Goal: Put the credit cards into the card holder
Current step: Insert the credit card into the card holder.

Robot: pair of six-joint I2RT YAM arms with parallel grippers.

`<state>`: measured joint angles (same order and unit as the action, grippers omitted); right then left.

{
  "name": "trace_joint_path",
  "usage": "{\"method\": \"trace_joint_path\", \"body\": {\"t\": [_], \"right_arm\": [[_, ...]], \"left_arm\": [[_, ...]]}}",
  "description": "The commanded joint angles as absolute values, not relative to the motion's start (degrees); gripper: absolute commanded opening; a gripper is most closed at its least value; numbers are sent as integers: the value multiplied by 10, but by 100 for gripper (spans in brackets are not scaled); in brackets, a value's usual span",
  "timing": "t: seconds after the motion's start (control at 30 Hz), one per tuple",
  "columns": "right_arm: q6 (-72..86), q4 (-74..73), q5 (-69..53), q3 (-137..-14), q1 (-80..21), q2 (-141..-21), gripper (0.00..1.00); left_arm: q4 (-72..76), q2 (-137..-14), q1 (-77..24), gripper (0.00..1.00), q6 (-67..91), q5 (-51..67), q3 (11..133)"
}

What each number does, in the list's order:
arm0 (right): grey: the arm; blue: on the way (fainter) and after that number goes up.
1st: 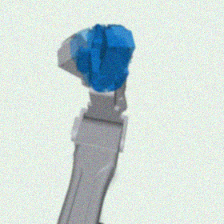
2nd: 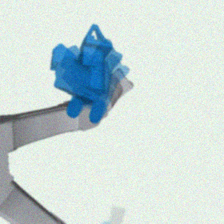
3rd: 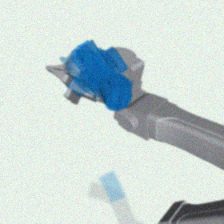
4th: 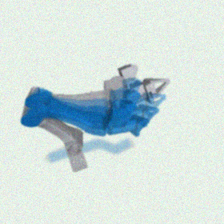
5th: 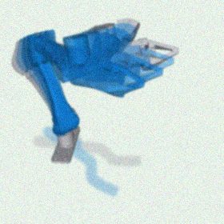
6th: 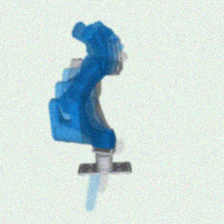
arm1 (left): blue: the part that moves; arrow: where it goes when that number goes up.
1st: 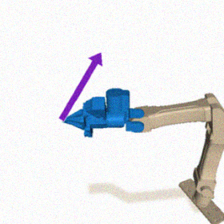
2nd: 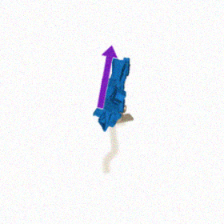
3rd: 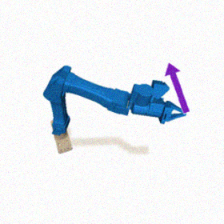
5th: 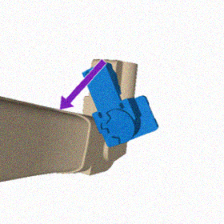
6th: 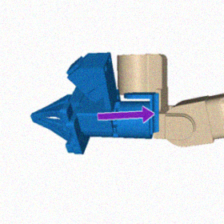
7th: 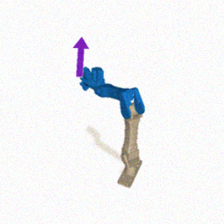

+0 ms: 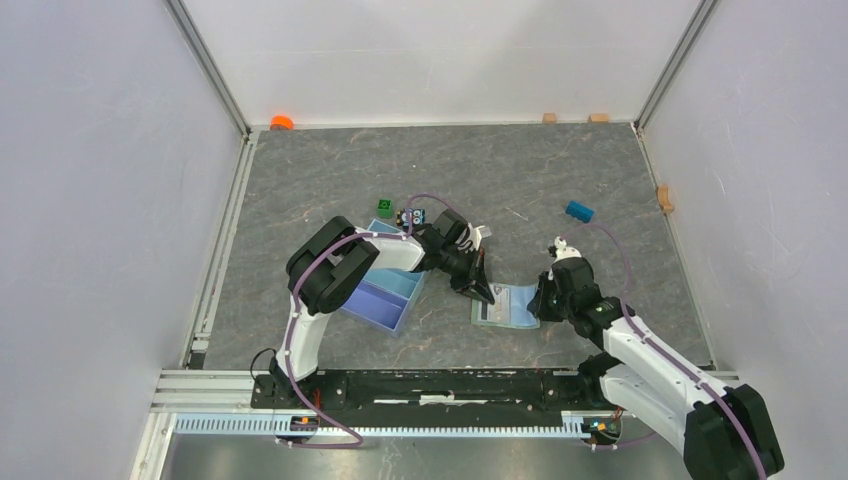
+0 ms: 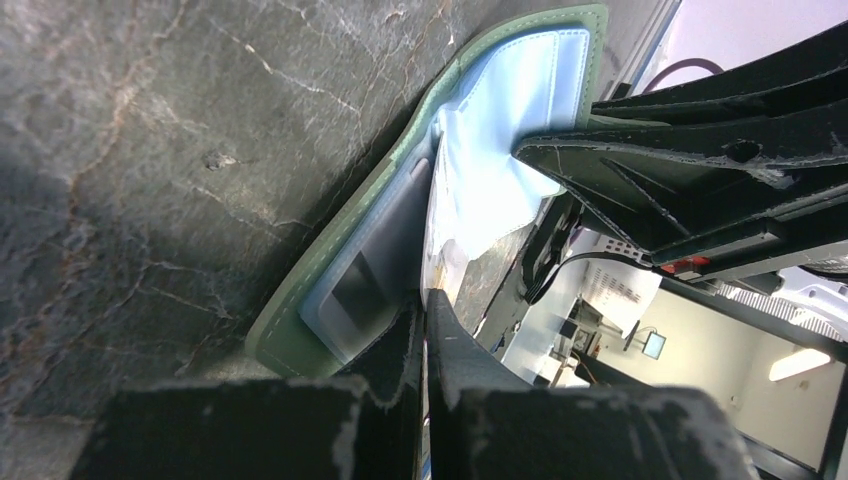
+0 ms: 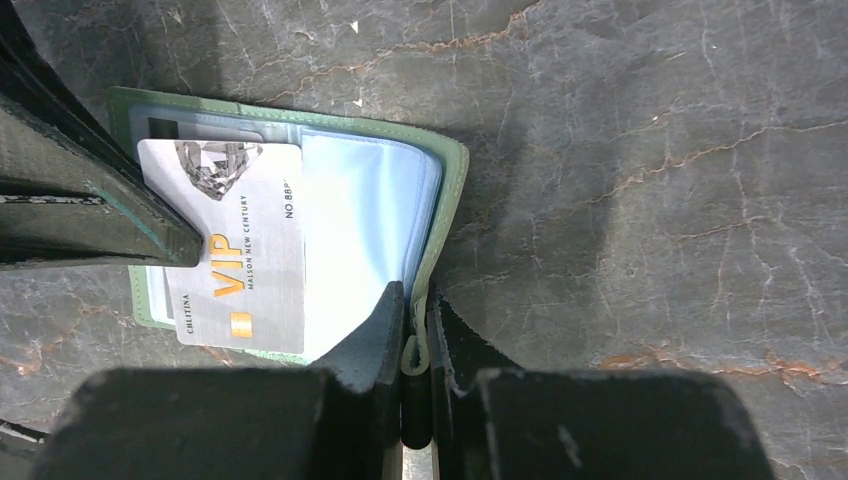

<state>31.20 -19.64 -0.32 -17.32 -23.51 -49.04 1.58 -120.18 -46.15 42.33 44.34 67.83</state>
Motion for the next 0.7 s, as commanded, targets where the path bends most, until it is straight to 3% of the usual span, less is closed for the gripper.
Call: {"method": "trace_joint_path", "body": {"t": [0.0,0.67], "right_arm": [[291,-225,40,-159,-235,-503,0],[283,-226,62,-159,-235,-513,0]], "left_arm": [[35,-1211,-462,2,436,432,671],[47,-1225,-469,2,452,448,687]]}}
